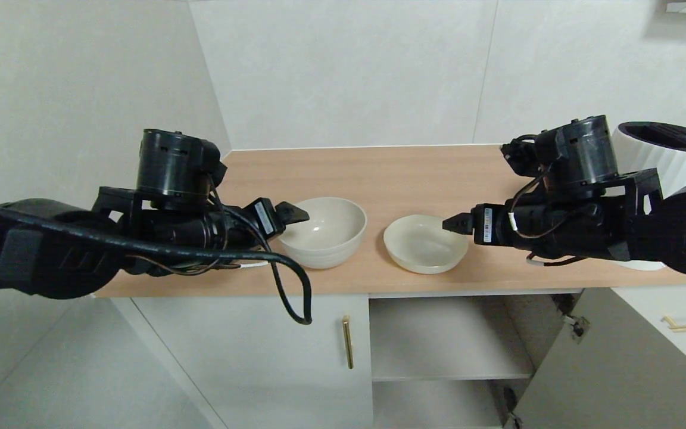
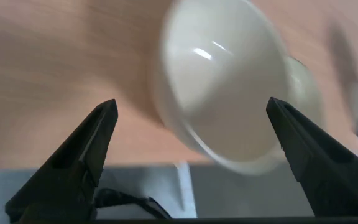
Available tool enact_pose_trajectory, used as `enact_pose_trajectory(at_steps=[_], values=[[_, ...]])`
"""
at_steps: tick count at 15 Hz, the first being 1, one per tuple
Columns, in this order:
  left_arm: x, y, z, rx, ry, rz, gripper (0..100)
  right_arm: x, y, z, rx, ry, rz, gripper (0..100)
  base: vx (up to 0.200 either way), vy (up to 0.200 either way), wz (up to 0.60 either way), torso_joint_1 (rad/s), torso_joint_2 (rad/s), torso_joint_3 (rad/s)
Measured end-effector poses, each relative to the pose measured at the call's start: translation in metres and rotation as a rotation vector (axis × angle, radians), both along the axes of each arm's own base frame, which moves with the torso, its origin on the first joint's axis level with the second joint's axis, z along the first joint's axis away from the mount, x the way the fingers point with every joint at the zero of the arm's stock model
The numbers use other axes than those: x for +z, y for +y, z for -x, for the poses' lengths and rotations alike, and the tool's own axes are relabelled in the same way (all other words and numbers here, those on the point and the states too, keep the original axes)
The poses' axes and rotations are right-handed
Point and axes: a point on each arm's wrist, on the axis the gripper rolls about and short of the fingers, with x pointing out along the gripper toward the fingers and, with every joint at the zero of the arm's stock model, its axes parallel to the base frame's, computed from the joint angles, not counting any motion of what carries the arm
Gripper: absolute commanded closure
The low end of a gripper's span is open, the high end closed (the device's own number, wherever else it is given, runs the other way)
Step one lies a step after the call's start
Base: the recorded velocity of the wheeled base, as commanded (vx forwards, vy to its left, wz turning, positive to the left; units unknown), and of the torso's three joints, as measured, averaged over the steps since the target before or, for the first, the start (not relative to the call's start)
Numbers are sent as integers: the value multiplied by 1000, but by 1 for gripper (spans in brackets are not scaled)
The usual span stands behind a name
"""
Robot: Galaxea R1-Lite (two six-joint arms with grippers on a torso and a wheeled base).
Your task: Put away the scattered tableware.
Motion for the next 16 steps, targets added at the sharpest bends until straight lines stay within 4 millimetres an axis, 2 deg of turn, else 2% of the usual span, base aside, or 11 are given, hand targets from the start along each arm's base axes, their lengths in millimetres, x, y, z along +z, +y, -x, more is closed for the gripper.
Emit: enact_pose_trajectory(at_steps=[6,7,16], values=[[-8,-4,-11,26,21,9,0,-2,0,-1,-3,3,2,0,0,0,0,0,0,0],[-8,-5,-12,27,23,8,100,-2,0,-1,-3,3,2,0,0,0,0,0,0,0],[-7,-6,-10,20,21,8,100,-4,1,-2,-4,10,8,0,0,0,0,0,0,0]])
